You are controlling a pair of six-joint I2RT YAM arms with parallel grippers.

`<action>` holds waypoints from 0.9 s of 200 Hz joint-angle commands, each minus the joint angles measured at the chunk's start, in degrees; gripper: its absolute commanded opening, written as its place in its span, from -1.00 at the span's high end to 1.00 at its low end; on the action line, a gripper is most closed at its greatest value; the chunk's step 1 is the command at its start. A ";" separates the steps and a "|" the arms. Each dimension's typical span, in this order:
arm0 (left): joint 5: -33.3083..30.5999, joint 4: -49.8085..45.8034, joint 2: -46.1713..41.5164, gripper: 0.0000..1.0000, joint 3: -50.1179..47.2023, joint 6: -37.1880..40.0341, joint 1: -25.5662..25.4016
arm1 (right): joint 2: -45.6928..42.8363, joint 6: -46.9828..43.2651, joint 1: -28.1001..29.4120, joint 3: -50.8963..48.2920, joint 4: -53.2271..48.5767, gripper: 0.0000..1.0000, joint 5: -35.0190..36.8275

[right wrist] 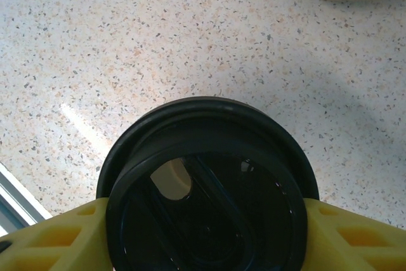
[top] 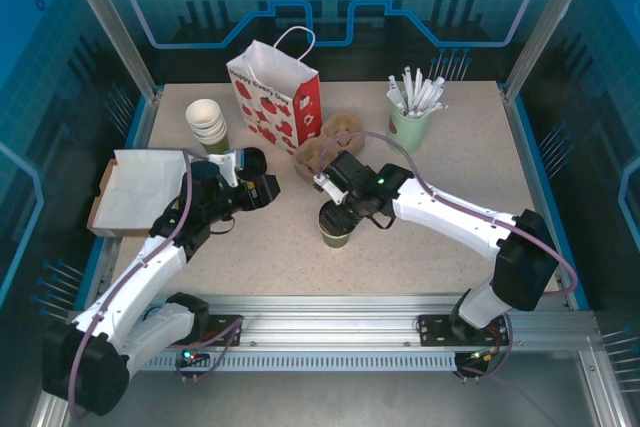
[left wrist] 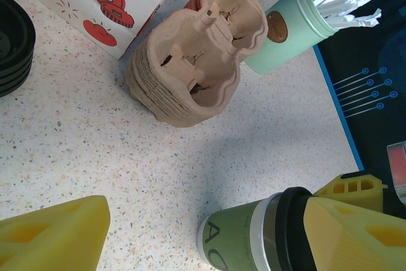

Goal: Pack the takeout coffee

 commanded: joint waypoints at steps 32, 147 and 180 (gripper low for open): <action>-0.78 -0.98 -0.78 -0.64 -0.70 2.29 0.26 | 2.71 -0.52 1.28 1.91 -3.12 -0.21 -0.49; -0.26 -0.72 -0.26 -0.65 -0.96 1.72 0.26 | 5.81 -0.69 0.77 1.76 -6.29 -0.26 -1.58; -0.28 -0.86 -0.08 -0.65 -1.22 1.66 0.26 | 7.40 -1.02 -0.11 1.35 -7.04 -0.16 -1.02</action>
